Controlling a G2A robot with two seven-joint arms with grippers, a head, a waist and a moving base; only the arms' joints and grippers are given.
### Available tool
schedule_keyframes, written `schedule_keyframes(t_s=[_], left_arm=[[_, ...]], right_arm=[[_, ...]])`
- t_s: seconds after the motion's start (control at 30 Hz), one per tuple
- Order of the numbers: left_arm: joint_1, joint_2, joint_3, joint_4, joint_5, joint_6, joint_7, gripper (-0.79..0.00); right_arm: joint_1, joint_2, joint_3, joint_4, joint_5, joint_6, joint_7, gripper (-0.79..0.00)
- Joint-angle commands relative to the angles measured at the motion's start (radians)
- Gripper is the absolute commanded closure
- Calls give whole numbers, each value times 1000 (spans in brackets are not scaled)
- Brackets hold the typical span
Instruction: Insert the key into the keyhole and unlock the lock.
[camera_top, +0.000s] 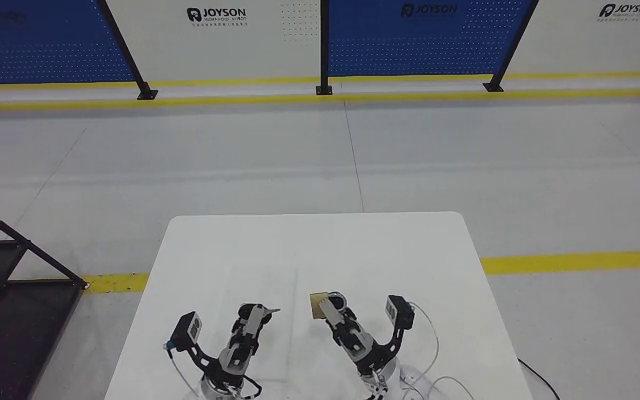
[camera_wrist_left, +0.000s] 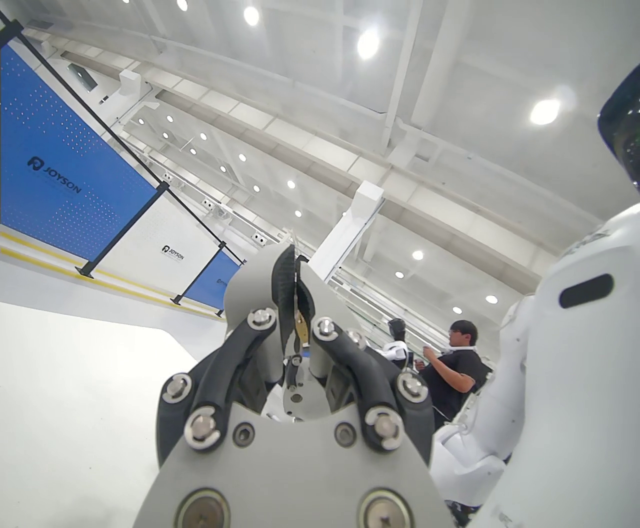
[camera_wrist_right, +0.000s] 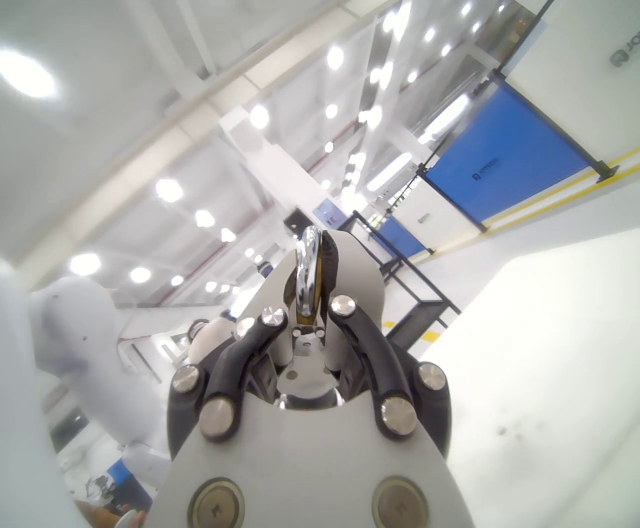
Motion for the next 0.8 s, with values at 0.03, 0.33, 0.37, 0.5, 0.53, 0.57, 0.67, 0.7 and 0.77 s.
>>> schedule_keyframes(t_s=[0.03, 0.33, 0.37, 0.5, 0.53, 0.57, 0.67, 0.7, 0.77], left_arm=[[1, 0, -1, -1, 1, 1, 0, 0], [1, 0, -1, -1, 1, 1, 0, 0], [-2, -1, 6, -8, -7, 12, -13, 0], [-5, -10, 38, -25, -28, 46, -39, 0], [-7, -13, 43, -24, -31, 65, -38, 0], [-11, -16, 49, -25, -28, 83, -38, 0], [-22, -24, 75, -19, -43, 85, -32, 0], [-26, -27, 82, -15, -49, 80, -32, 0], [-34, -30, 89, -8, -59, 73, -28, 0]], right_arm=[[0, 0, 1, -1, -1, 2, 1, 0], [0, 0, 1, -1, -1, 2, 1, 0], [-1, 0, -2, -4, 4, 8, 8, 0], [-2, -4, -2, -24, 9, 39, 14, 0], [-3, -6, -5, -25, 6, 38, 14, 0], [-2, -7, -8, -25, 4, 41, 11, 0], [1, -15, -12, -23, -16, 54, -21, 0], [1, -17, -14, -20, -27, 57, -31, 0], [1, -21, -17, -16, -38, 57, -55, 0]])
